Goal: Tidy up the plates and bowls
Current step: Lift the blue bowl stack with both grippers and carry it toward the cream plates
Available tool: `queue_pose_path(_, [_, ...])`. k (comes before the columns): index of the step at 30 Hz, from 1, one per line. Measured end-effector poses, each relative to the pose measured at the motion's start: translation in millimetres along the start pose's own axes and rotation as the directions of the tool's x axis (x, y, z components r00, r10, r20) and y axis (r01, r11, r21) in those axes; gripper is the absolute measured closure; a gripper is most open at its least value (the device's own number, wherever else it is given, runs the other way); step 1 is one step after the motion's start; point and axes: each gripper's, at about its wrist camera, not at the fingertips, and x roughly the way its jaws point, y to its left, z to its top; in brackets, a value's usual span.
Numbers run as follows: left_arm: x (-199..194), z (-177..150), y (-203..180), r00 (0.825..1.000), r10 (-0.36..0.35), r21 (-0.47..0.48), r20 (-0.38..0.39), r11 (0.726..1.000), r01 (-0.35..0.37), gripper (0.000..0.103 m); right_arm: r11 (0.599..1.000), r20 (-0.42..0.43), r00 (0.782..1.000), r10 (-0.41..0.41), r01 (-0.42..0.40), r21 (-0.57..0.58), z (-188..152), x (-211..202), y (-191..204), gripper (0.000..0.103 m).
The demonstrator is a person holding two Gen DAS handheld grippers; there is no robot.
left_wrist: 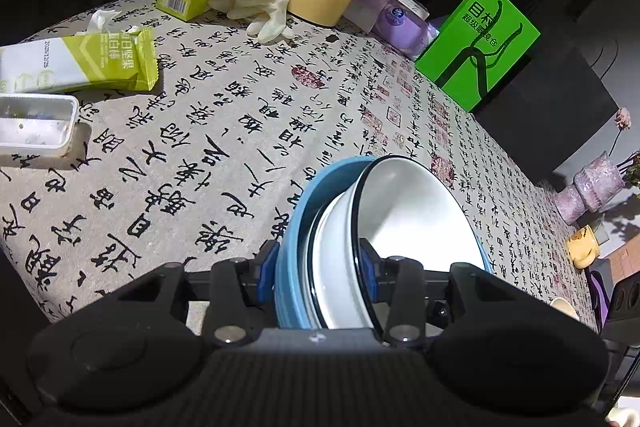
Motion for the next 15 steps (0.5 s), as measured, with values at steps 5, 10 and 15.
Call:
queue_pose_path(5, [1.4, 0.2, -1.2, 1.000, -0.007, 0.003, -0.003, 1.000, 0.007, 0.062, 1.000, 0.011, 1.000, -0.001, 0.001, -0.001, -0.5, -2.2, -1.5, 0.058])
queue_pose_path(10, [2.4, 0.1, -3.4, 1.000, -0.008, 0.007, -0.002, 1.000, 0.008, 0.062, 1.000, 0.021, 1.000, -0.006, 0.007, -0.011, -1.0, -5.1, -2.2, 0.058])
queue_pose_path(15, [3.2, -0.2, -8.3, 1.000, -0.010, 0.014, -0.005, 1.000, 0.010, 0.062, 1.000, 0.028, 1.000, -0.007, 0.007, -0.001, -1.0, -8.2, -4.1, 0.058])
